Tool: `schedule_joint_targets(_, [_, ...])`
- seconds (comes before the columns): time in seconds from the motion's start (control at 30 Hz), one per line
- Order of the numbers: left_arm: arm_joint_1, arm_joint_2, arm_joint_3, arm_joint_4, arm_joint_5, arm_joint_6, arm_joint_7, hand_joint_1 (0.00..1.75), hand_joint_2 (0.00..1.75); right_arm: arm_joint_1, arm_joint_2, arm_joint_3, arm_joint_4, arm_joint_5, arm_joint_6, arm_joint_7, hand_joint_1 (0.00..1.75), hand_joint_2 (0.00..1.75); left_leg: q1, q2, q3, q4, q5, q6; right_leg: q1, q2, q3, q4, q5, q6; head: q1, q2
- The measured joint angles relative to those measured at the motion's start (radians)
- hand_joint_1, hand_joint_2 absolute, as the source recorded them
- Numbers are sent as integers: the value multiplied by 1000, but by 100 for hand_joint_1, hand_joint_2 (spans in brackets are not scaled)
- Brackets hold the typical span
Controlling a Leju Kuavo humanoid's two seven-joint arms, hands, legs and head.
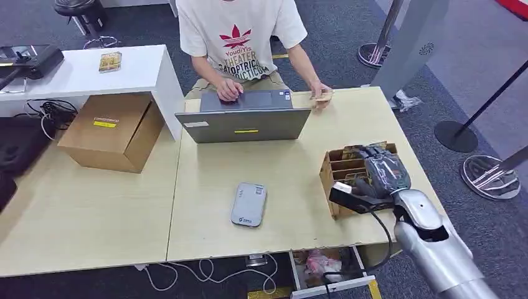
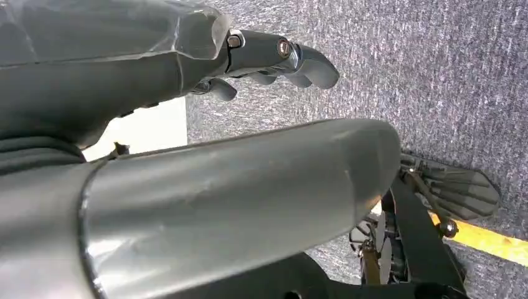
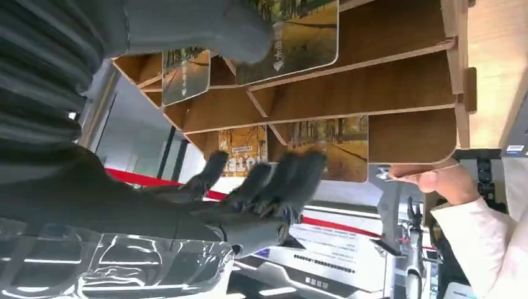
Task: Pass the card to the sensor for recognition and then transmit it.
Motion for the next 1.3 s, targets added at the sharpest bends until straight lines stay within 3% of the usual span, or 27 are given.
schedule_joint_targets(0.03, [0, 0, 0, 0, 0, 0, 0, 0, 0, 0, -2, 0, 0, 0, 0, 1, 84, 175, 0, 0, 0, 0, 0, 0, 0, 0, 0, 0, 0, 0, 0, 0])
schedule_joint_targets(0.17, [0, 2, 0, 0, -3, 0, 0, 0, 0, 1, -5, 0, 0, -5, -3, 5, 82, 175, 0, 0, 0, 0, 0, 0, 0, 0, 0, 0, 0, 0, 0, 0])
schedule_joint_targets(0.23, [0, 3, 0, 0, -3, 0, 0, 0, 0, 3, -8, 0, 0, -6, -3, 6, 129, 175, 0, 0, 0, 0, 0, 0, 0, 0, 0, 0, 0, 0, 0, 0])
schedule_joint_targets(0.27, [0, 3, 0, 0, -3, 0, 0, 0, 0, 3, -8, 0, 0, -6, -4, 6, 129, 175, 0, 0, 0, 0, 0, 0, 0, 0, 0, 0, 0, 0, 0, 0])
schedule_joint_targets(0.3, [0, 3, 0, 0, -3, 0, 0, 0, 0, 4, -8, 0, 0, -6, -4, 6, 122, 175, 0, 0, 0, 0, 0, 0, 0, 0, 0, 0, 0, 0, 0, 0])
schedule_joint_targets(0.4, [0, 3, 0, 0, -3, 0, 0, 0, 0, 5, -8, 0, 0, -6, -4, 6, 80, 175, 0, 0, 0, 0, 0, 0, 0, 0, 0, 0, 0, 0, 0, 0])
schedule_joint_targets(0.87, [0, 5, 0, 0, -6, 2, 0, 0, 0, 12, -10, 0, 0, -7, -3, 7, 66, 175, 0, 0, 0, 0, 0, 0, 0, 0, 0, 0, 0, 0, 0, 0])
schedule_joint_targets(0.9, [0, 5, 0, 0, -6, 2, 0, 0, 0, 12, -10, 0, 0, -7, -3, 7, 73, 175, 0, 0, 0, 0, 0, 0, 0, 0, 0, 0, 0, 0, 0, 0])
schedule_joint_targets(0.93, [0, 5, 0, 0, -6, 2, 0, 0, 0, 13, -10, 0, 0, -7, -2, 7, 96, 175, 0, 0, 0, 0, 0, 0, 0, 0, 0, 0, 0, 0, 0, 0])
schedule_joint_targets(0.97, [0, 5, 0, 0, -6, 2, 0, 0, 0, 13, -11, 0, 0, -7, -1, 7, 96, 175, 0, 0, 0, 0, 0, 0, 0, 0, 0, 0, 0, 0, 0, 0])
schedule_joint_targets(1.0, [0, 4, 0, 0, -8, 2, 0, 0, 0, 13, -11, 0, 1, -7, 0, 7, 112, 175, 0, 0, 0, 0, 0, 0, 0, 0, 0, 0, 0, 0, 0, 0])
schedule_joint_targets(1.07, [0, 4, 0, 0, -9, 2, 0, 0, 0, 14, -13, 0, 3, -9, 2, 5, 108, 175, 0, 0, 0, 0, 0, 0, 0, 0, 0, 0, 0, 0, 0, 0])
schedule_joint_targets(1.13, [0, 4, 0, 0, -10, 2, 0, 0, 0, 16, -16, 0, 5, -9, 6, 3, 119, 175, 0, 0, 0, 0, 0, 0, 0, 0, 0, 0, 0, 0, 0, 0])
schedule_joint_targets(1.2, [0, 5, 0, 0, -11, 1, 0, 0, 0, 17, -19, 0, 8, -9, 8, 2, 140, 175, 0, 0, 0, 0, 0, 0, 0, 0, 0, 0, 0, 0, 0, 0])
schedule_joint_targets(1.27, [0, 5, 0, 0, -13, 0, 0, 0, 0, 18, -21, 2, 11, -10, 11, 0, 173, 175, 0, 0, 0, 0, 0, 0, 0, 0, 0, 0, 0, 0, 0, 0])
schedule_joint_targets(1.3, [0, 5, 0, 0, -15, 0, 0, 0, 0, 18, -24, 3, 12, -11, 15, -1, 175, 175, 0, 0, 0, 0, 0, 0, 0, 0, 0, 0, 0, 0, 0, 0])
